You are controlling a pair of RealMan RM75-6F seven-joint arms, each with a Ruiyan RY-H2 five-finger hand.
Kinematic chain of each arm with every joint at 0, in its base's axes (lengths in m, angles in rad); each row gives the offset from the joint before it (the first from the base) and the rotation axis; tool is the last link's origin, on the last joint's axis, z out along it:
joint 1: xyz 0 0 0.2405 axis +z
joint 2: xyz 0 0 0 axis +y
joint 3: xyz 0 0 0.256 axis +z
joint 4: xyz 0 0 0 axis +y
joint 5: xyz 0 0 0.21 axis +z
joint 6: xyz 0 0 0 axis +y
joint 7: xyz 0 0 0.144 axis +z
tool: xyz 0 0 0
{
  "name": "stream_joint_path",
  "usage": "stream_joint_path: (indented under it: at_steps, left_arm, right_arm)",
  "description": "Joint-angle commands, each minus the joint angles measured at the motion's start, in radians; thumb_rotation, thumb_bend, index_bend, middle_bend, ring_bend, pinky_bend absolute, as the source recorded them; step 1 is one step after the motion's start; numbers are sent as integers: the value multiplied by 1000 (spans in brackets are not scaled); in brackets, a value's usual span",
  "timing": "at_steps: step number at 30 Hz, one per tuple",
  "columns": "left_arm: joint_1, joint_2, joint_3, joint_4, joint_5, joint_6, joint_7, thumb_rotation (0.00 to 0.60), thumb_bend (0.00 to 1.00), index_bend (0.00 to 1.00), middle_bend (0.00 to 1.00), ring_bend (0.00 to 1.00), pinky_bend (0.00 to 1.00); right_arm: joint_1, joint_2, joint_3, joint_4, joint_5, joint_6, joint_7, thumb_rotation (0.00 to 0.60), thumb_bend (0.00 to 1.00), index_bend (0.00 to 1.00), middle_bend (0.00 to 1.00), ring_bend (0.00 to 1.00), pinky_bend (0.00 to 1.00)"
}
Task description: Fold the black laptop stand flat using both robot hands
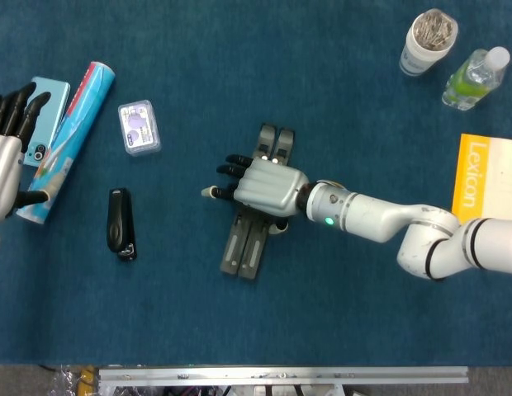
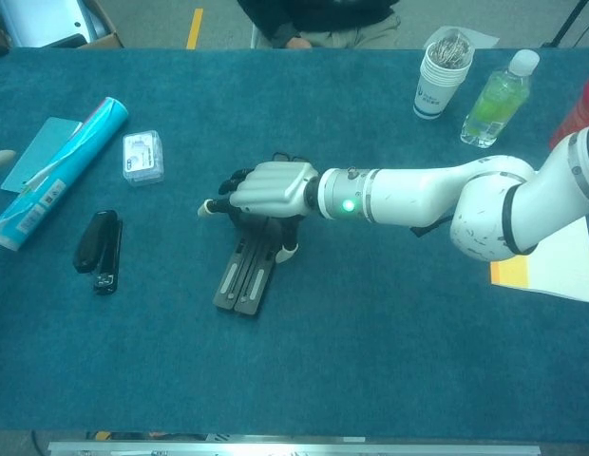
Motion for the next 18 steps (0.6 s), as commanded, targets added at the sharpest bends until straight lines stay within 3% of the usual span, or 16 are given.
stream_joint_path:
  at_steps: [1, 10, 12, 15, 18]
  left_arm:
    - [1, -1, 0, 1, 2, -4, -1, 600, 247, 0, 0, 0, 0]
    - [4, -9, -4, 8, 16, -5, -8, 600, 247, 0, 0, 0, 0]
    - [5, -8, -4, 7, 17, -8, -10, 600, 247, 0, 0, 0, 0]
    - [5, -5, -5, 4, 20, -10, -8, 600, 247, 0, 0, 0, 0]
    - [4, -1, -7, 2, 24, -11, -8, 600, 247, 0, 0, 0, 0]
  right_arm:
    - [-6, 3, -7, -2, -7, 15, 10, 600, 137, 85, 469, 81, 0]
    - [-18, 21, -16, -35, -17, 56, 16, 600, 160, 99, 487, 114, 0]
    - [-19, 29, -21, -46, -16, 51, 4, 600, 160, 72, 414, 99, 0]
    - [-25, 44, -22, -74, -3, 48, -19, 600, 160, 0, 193, 10, 0]
    - [-48, 66, -16, -112, 23, 66, -60, 600, 160, 0, 110, 0, 0]
